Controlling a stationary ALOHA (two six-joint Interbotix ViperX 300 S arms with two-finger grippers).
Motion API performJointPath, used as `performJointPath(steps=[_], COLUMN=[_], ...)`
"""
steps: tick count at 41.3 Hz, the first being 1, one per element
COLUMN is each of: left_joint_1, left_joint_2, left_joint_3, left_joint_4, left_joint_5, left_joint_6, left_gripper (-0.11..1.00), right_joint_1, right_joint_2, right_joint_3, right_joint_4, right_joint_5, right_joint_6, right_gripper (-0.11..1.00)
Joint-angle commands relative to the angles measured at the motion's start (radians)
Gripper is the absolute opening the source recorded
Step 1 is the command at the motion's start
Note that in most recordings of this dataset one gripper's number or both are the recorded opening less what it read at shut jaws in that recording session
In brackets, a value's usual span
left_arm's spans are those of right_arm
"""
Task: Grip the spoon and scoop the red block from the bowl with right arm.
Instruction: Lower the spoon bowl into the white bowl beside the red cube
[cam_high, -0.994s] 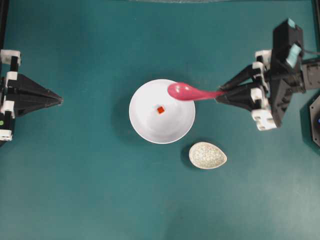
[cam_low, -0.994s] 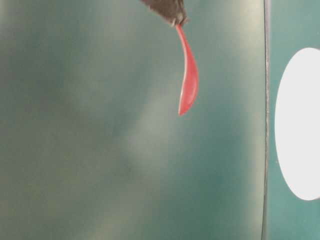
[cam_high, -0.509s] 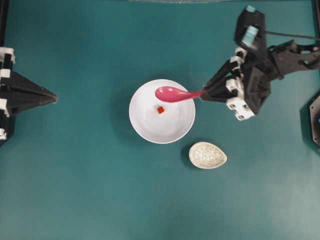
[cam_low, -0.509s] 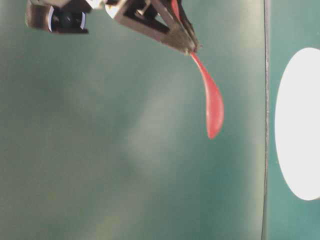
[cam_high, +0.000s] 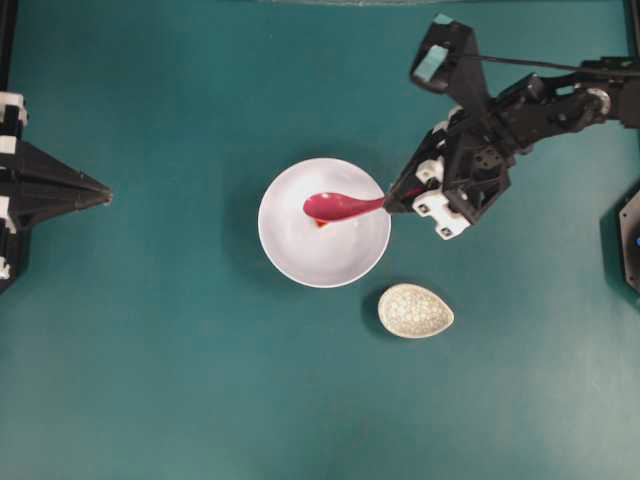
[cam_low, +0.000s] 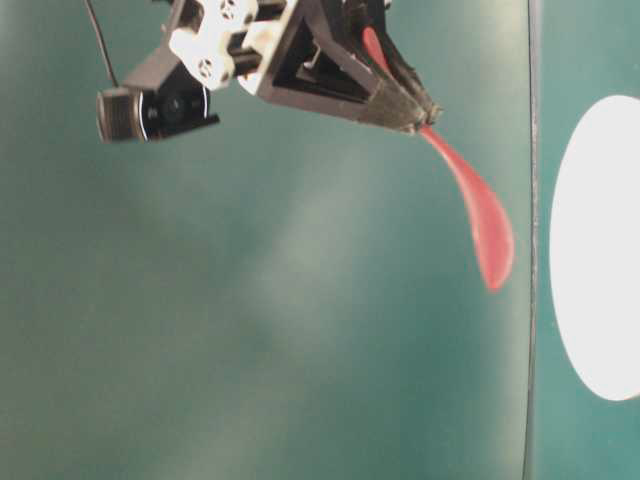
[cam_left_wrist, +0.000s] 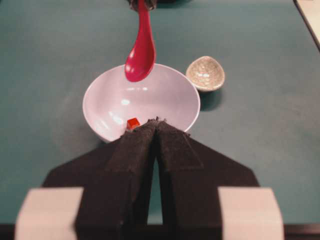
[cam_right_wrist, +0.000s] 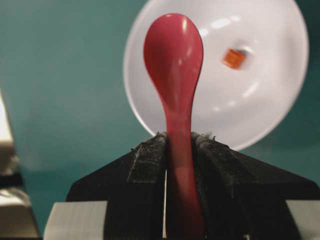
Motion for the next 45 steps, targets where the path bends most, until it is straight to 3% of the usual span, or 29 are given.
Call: performJointPath(steps=[1, 8, 16, 21, 33, 45], left_joint_1=[-0.002, -0.002, -0.002, -0.002, -0.002, -0.002], left_joint_2=[0.005, 0.003, 0.003, 0.003, 0.005, 0.005], left_joint_3=[-0.031, -0.032, -0.032, -0.032, -0.032, -0.032], left_joint_4=[0.002, 0.002, 0.002, 0.002, 0.002, 0.002], left_joint_5=[-0.005, -0.005, -0.005, -0.006, -0.005, -0.006], left_joint_6=[0.000, 0.000, 0.000, 0.000, 0.000, 0.002], left_gripper=[0.00, 0.00, 0.00, 0.00, 0.00, 0.00], right_joint_1=[0.008, 0.031, 0.084, 0.110, 0.118, 0.118], right_joint_2=[0.006, 0.046, 0.092, 0.117, 0.155, 0.201], right_joint_3=[-0.064, -0.124, -0.175, -0.196, -0.198, -0.198], right_joint_4=[-0.087, -0.255, -0.380, -0.414, -0.422, -0.476], right_joint_5=[0.048, 0.150, 0.210, 0.212, 0.225, 0.221], right_joint_6=[0.046, 0.156, 0.212, 0.213, 0.216, 0.215], right_gripper=[0.24, 0.24, 0.24, 0.24, 0.24, 0.24])
